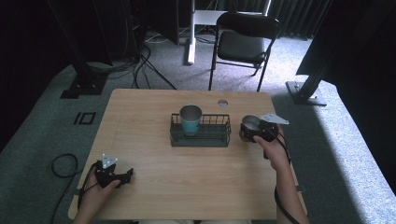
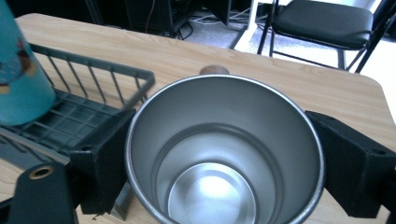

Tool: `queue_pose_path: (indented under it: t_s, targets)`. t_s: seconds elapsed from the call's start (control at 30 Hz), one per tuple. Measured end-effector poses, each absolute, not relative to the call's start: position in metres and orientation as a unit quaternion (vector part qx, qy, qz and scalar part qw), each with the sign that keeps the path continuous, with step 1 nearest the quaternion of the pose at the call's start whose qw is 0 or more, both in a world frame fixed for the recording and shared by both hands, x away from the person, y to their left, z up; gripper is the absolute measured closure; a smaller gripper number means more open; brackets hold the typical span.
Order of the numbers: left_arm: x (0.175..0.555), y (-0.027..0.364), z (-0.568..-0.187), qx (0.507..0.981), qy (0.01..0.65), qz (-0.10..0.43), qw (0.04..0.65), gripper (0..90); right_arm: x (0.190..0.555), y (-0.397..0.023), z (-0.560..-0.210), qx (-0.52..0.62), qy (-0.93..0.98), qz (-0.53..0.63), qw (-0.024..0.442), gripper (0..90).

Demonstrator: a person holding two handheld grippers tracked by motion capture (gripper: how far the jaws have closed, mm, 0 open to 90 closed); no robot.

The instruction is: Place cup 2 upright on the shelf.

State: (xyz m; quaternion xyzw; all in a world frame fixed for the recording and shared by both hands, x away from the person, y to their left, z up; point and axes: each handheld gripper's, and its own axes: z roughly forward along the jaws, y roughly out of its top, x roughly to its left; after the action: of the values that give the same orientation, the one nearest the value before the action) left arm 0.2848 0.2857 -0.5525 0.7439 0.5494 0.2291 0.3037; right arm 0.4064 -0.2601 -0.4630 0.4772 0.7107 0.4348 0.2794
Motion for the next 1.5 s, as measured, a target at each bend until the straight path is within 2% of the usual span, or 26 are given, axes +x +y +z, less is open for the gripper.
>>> queue_pose_path:
  t_s: [0.83,1.5]
  targets:
    - [0.285,0.286,-0.553,0.744,0.550,0.230,0.304,9.6,0.399,-0.226,-0.402,0.410,0.725,0.477,0.281,13.0]
    - [0.285,0.286,-0.553,0.744,0.549,0.229,0.304,9.6,0.404,-0.187,-0.396,0.377,0.740,0.492,0.260,13.0]
